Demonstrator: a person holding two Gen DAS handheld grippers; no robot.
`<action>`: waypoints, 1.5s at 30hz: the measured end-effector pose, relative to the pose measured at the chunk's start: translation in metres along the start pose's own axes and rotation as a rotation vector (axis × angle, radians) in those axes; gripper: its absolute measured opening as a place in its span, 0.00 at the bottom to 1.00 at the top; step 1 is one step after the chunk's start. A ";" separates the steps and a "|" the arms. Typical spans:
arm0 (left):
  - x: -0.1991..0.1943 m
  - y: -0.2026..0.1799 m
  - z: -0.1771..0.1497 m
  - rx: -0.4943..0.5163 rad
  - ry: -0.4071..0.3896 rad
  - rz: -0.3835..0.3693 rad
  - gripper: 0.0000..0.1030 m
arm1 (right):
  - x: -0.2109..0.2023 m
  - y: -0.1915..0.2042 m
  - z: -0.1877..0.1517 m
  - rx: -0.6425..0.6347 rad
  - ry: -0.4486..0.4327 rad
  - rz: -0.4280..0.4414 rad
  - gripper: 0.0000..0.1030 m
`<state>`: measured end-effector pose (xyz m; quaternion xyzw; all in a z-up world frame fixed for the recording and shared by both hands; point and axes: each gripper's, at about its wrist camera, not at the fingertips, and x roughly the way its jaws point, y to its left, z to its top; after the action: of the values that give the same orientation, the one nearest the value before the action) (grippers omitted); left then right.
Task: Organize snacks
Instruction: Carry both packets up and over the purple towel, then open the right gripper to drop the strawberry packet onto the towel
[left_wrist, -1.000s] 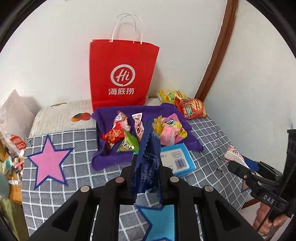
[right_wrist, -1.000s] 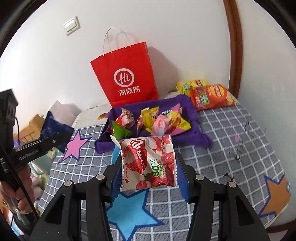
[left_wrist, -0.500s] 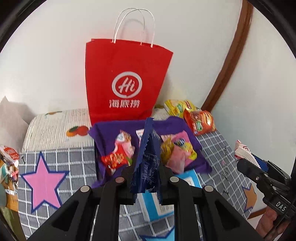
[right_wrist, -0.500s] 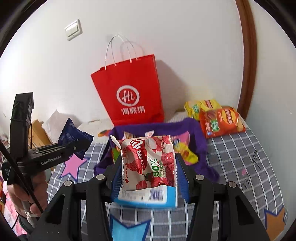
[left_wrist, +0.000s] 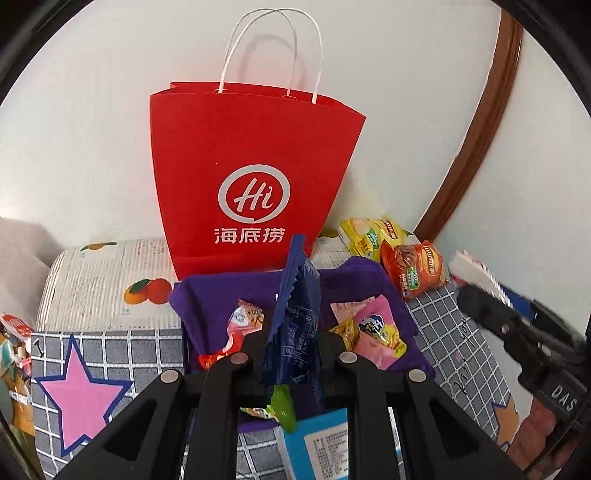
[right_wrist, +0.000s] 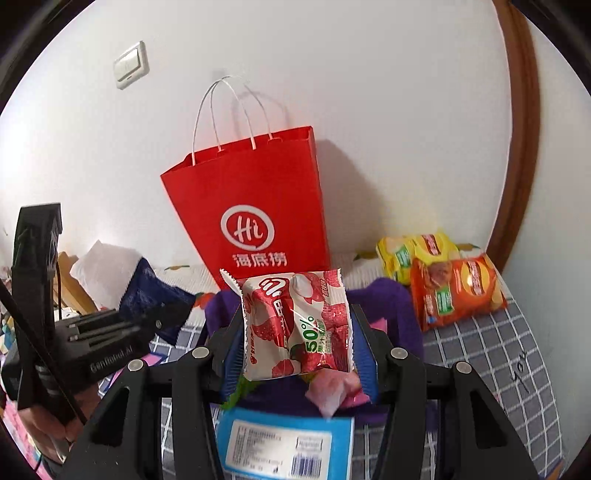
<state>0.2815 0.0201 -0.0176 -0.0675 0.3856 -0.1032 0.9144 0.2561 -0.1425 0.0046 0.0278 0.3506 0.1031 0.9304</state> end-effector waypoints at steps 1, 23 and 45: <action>0.002 0.000 0.002 0.001 -0.001 0.004 0.14 | 0.003 0.000 0.004 -0.001 -0.004 -0.001 0.50; 0.044 0.039 0.009 -0.079 0.039 0.079 0.14 | 0.088 -0.042 0.009 0.031 0.120 -0.042 0.50; 0.063 0.047 0.004 -0.101 0.099 0.050 0.14 | 0.151 -0.064 -0.018 0.056 0.374 -0.107 0.51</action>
<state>0.3342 0.0507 -0.0679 -0.0988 0.4367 -0.0638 0.8919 0.3659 -0.1733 -0.1144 0.0153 0.5209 0.0472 0.8522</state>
